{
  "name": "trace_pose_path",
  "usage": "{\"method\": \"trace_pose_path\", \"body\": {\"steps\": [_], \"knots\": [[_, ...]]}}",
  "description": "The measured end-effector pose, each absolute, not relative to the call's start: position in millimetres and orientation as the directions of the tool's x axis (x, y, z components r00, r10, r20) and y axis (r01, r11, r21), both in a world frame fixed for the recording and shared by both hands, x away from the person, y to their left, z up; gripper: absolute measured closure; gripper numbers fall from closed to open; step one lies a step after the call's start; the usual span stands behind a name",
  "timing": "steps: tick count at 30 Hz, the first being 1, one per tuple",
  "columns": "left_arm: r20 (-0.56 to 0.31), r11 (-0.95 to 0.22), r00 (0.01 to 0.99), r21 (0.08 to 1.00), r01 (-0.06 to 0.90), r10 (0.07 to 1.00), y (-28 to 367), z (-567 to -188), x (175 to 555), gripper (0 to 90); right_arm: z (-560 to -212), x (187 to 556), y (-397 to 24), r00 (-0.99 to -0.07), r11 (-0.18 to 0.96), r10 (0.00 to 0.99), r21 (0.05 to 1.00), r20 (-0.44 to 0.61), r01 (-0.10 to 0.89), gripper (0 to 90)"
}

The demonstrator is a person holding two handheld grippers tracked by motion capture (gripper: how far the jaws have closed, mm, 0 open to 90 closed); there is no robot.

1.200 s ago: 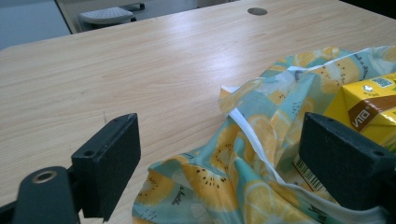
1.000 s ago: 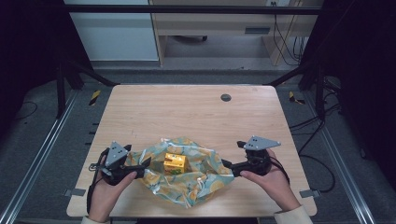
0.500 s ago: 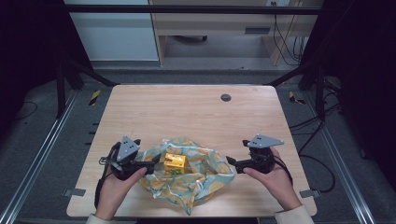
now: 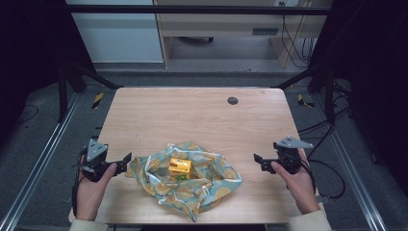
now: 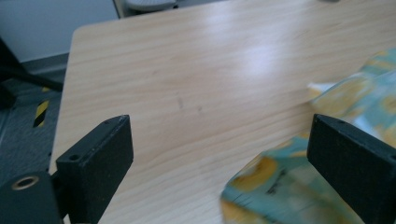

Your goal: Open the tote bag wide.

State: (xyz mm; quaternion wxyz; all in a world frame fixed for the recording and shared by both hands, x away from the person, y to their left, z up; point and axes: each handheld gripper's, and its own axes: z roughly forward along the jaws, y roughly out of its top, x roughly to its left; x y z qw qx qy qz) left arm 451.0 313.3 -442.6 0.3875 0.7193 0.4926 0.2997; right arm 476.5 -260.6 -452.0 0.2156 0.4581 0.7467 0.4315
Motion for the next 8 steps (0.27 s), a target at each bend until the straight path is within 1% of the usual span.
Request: {"method": "trace_pose_path", "body": {"steps": [6, 8], "knots": [[0.072, -0.249, 0.324, 0.8, 0.546, 0.943, 320, -458, 457, 7.0, -467, 480, -277, -0.437, 0.183, 0.894, 0.814, 0.096, 0.552, 6.7], [0.088, -0.252, 0.302, 0.787, 0.563, 0.949, 322, -461, 459, 7.0, -470, 481, -279, -0.432, 0.191, 0.897, 0.805, 0.089, 0.562, 7.2]]}}
